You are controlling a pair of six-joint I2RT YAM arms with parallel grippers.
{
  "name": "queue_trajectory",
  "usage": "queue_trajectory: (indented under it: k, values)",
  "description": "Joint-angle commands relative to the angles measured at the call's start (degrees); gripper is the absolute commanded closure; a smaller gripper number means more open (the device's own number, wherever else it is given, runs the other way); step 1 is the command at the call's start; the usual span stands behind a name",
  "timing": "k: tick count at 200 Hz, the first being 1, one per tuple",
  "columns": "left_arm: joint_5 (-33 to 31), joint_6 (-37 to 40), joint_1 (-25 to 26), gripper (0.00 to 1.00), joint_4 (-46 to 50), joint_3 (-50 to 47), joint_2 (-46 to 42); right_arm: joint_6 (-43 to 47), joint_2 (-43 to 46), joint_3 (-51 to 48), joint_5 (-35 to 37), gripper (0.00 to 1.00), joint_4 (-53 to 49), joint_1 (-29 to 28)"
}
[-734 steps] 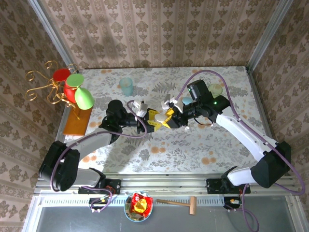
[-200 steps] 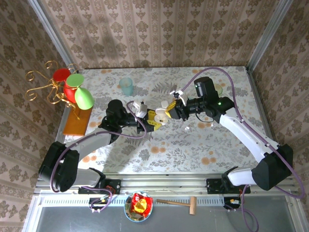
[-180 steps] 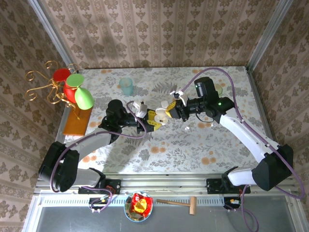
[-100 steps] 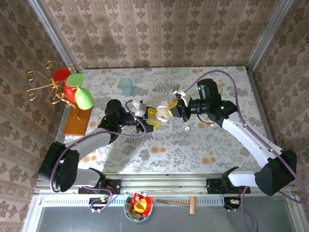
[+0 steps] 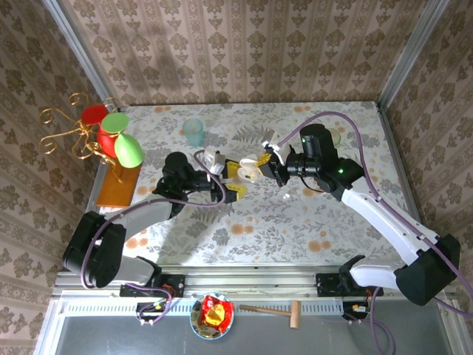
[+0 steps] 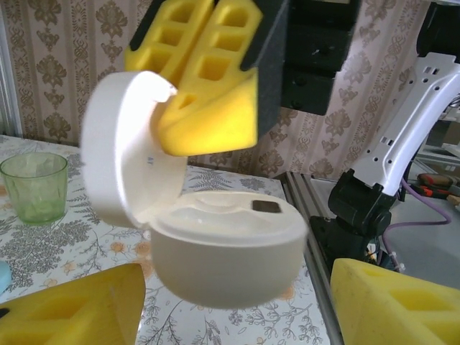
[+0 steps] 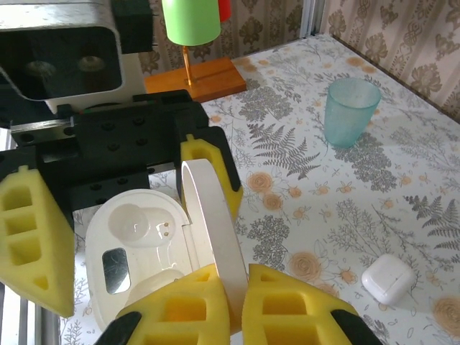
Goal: Insert the wireless bluetooth earbuds into the charging case
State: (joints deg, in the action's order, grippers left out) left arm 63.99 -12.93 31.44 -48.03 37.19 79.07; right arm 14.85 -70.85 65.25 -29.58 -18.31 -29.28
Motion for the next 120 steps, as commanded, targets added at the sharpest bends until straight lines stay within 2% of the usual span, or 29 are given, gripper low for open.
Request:
queue_trajectory:
  k: [1, 72, 120]
  values:
    - [-0.8, -1.7, -0.3, 0.30, -3.3, 1.6, 0.3, 1.9, 1.5, -0.2, 1.4, 0.93, 0.1, -0.4]
    - [-0.3, 1.1, -0.5, 0.31, -2.8, 0.9, -0.8, 3.5, 0.2, 1.2, -0.9, 0.93, -3.8, -0.8]
    - [0.3, 1.7, -0.4, 0.42, -2.3, 0.9, -0.9, 3.1, -0.3, 1.7, -0.9, 0.93, -3.8, -0.9]
